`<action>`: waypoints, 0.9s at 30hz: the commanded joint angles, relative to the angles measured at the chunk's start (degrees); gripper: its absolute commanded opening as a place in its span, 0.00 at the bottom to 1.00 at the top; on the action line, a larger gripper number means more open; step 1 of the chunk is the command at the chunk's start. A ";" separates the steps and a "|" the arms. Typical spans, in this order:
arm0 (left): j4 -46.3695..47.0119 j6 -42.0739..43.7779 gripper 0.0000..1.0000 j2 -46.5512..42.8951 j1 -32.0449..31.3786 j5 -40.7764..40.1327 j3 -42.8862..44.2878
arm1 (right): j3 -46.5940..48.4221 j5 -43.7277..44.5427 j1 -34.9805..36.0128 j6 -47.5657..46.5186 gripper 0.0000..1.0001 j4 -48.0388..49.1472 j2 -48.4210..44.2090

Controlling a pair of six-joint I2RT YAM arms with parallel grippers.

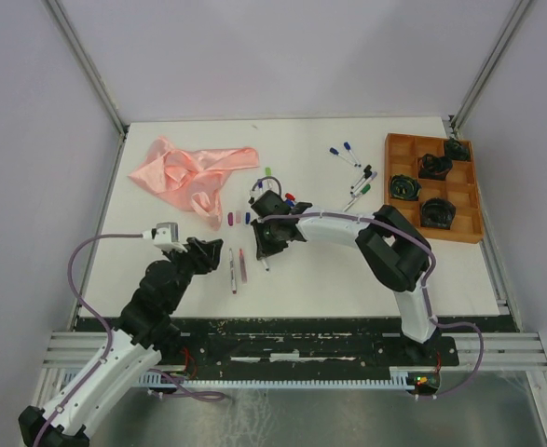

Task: Open the pen caps
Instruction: Place the pen at the center of the board.

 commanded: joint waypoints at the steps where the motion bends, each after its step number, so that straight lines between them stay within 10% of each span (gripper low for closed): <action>1: 0.63 -2.01 0.61 -0.88 0.12 -0.61 -0.36 | 2.89 2.07 0.37 2.95 0.18 -1.21 1.35; 27: -0.86 -4.77 0.61 -1.47 0.13 2.91 0.76 | 1.82 -4.86 0.20 0.51 0.33 2.66 -2.93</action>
